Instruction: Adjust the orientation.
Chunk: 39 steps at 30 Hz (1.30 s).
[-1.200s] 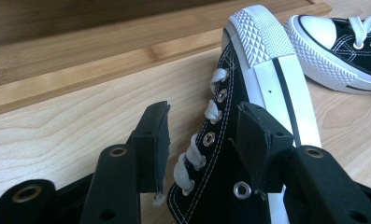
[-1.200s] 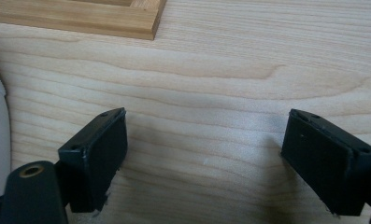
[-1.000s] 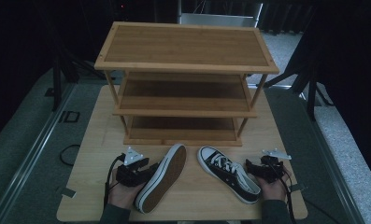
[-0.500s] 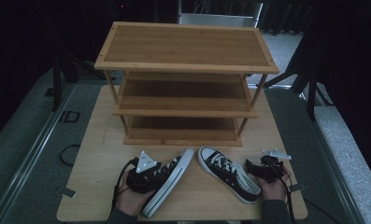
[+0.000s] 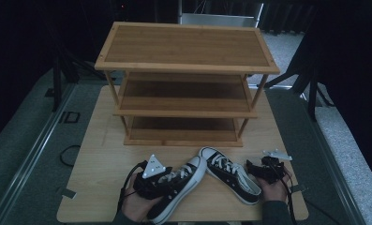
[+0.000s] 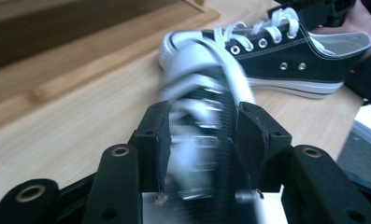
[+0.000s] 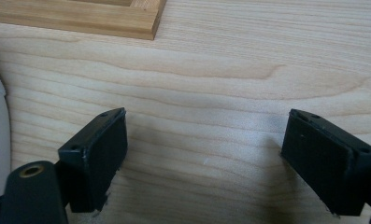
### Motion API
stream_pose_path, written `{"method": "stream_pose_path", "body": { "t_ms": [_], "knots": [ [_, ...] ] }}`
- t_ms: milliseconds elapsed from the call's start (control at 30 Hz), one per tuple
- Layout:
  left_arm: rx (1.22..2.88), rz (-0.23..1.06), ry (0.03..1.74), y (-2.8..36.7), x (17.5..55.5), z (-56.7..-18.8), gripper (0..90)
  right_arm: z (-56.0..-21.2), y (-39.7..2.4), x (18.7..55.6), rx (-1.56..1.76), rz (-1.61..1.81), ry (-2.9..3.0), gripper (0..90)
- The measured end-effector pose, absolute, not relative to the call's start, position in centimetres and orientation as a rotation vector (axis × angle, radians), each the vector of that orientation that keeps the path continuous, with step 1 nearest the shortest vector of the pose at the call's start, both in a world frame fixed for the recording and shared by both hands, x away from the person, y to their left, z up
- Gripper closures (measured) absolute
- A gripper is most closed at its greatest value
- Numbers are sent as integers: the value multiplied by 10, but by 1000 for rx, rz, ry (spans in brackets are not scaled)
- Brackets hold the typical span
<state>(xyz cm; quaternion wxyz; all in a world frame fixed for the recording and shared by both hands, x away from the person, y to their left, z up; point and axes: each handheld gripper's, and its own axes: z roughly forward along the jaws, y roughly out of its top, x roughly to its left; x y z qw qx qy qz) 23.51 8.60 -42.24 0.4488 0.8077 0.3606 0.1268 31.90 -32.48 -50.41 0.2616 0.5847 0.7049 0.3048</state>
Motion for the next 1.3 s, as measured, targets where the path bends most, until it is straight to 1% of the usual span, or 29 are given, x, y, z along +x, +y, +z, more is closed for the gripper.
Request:
{"method": "stream_pose_path", "body": {
  "t_ms": [200, 367, 633, 867, 1133, 1200, 1300],
  "knots": [
    [1966, 309, 931, 97, 239, -423, 576, -504, -325, 319, 1580, 824, 1911, 142],
    [1961, 294, 931, 102, 239, -423, 596, -504, -325, 319, 1580, 824, 1911, 142],
    [1972, 252, 889, 99, 229, -423, 631, -504, -325, 319, 1581, 825, 1910, 142],
    [1987, 215, 855, 96, 219, -424, 644, -504, -325, 319, 1581, 826, 1910, 142],
    [2031, 157, 852, 89, 213, -441, 656, -504, -325, 319, 1580, 826, 1910, 142],
    [2052, 166, 854, 88, 213, -444, 682, -504, -325, 319, 1580, 826, 1911, 142],
    [2048, 139, 846, 89, 216, -450, 772, -504, -325, 319, 1579, 825, 1911, 142]
  ]
}}
